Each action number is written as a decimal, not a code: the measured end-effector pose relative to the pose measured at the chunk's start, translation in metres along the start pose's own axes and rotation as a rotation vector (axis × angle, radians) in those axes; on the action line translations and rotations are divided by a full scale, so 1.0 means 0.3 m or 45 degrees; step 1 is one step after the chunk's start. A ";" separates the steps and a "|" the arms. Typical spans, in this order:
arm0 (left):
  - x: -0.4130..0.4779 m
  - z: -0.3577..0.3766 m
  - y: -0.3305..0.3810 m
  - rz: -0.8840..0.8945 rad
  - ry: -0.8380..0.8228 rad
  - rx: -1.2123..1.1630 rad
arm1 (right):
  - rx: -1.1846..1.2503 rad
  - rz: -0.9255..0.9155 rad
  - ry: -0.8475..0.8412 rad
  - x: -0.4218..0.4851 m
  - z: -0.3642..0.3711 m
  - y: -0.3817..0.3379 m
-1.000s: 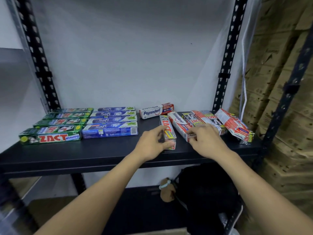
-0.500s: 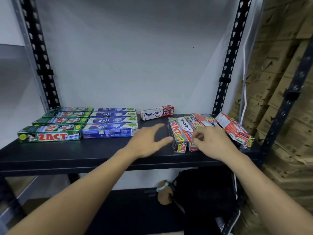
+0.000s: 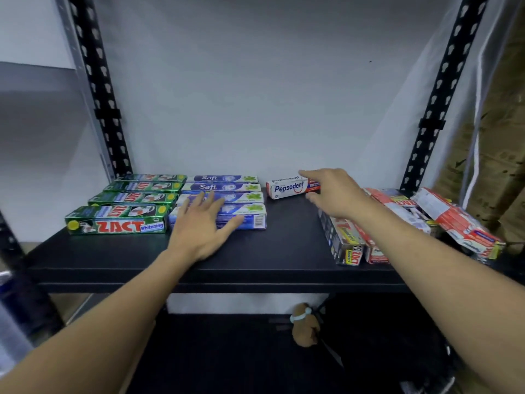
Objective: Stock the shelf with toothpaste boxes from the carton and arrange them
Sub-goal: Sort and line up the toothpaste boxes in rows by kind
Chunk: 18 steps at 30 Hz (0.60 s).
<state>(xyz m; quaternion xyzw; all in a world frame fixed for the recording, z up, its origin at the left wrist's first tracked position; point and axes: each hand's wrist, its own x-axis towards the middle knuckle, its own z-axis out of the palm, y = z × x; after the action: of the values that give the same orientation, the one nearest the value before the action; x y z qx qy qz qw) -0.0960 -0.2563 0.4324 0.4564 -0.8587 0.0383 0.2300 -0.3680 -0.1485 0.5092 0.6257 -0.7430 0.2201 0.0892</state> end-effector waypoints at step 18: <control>0.019 0.030 -0.026 -0.014 0.021 -0.053 | -0.283 0.216 -0.158 0.389 0.338 -0.003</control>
<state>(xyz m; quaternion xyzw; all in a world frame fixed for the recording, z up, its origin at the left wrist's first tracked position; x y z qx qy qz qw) -0.0958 -0.2678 0.4257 0.4559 -0.8548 0.0230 0.2468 -0.3760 -0.2972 0.4670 0.5593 -0.8172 0.1041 0.0928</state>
